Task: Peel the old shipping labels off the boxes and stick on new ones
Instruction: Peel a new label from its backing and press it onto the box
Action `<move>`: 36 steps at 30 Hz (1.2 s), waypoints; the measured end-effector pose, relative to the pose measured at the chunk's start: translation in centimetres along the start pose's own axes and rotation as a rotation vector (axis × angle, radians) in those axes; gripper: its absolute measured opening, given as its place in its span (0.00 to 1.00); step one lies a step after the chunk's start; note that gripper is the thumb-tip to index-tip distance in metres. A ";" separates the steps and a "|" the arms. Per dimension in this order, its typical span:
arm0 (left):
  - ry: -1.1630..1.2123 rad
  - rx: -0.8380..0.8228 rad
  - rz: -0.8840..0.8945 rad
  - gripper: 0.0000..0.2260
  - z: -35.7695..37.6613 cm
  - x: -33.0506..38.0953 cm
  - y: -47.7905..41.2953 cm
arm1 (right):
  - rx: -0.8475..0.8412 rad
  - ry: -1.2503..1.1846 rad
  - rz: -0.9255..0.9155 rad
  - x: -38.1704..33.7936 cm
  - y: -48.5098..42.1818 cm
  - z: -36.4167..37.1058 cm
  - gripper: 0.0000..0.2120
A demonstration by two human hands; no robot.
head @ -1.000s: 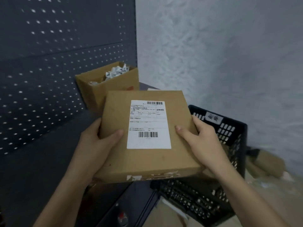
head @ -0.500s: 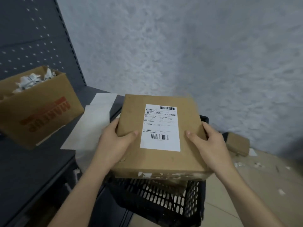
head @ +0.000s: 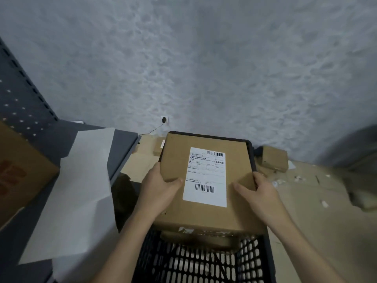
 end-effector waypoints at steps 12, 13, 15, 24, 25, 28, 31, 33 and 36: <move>-0.068 -0.119 -0.136 0.17 3.3 -4.9 -4.7 | -0.225 0.322 0.295 2.3 -2.9 2.3 0.19; -0.072 -0.119 -0.146 0.17 3.5 -5.3 -4.8 | -0.240 0.345 0.308 2.3 -3.2 2.3 0.19; -0.094 -0.125 -0.171 0.18 3.9 -5.9 -5.1 | -0.260 0.397 0.323 2.2 -3.7 2.5 0.18; -0.083 -0.130 -0.257 0.21 5.3 -7.6 -5.6 | -0.275 0.540 0.363 2.3 -4.8 3.5 0.26; -0.087 -0.130 -0.261 0.22 5.3 -7.7 -5.6 | -0.275 0.546 0.362 2.3 -4.9 3.5 0.27; -0.105 -0.137 -0.270 0.22 5.4 -7.9 -5.9 | -0.280 0.568 0.365 2.4 -5.1 3.5 0.28; -0.141 -0.164 -0.277 0.24 5.6 -8.0 -6.0 | -0.288 0.595 0.362 2.3 -5.1 3.5 0.24; -0.202 -0.183 -0.267 0.29 5.7 -7.9 -6.1 | -0.293 0.611 0.355 1.9 -5.1 3.5 0.20; -0.297 -0.164 -0.235 0.39 5.5 -7.0 -5.9 | -0.265 0.646 0.302 1.1 -4.8 3.5 0.16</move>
Point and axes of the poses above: each hand's wrist, its own y-axis away from the middle knuckle, its own z-axis out of the palm, x = y × z, the point moved 2 cm from there along -y, towards the middle knuckle, and after that the axes turned 6 degrees about -y, right-handed, at the moved point
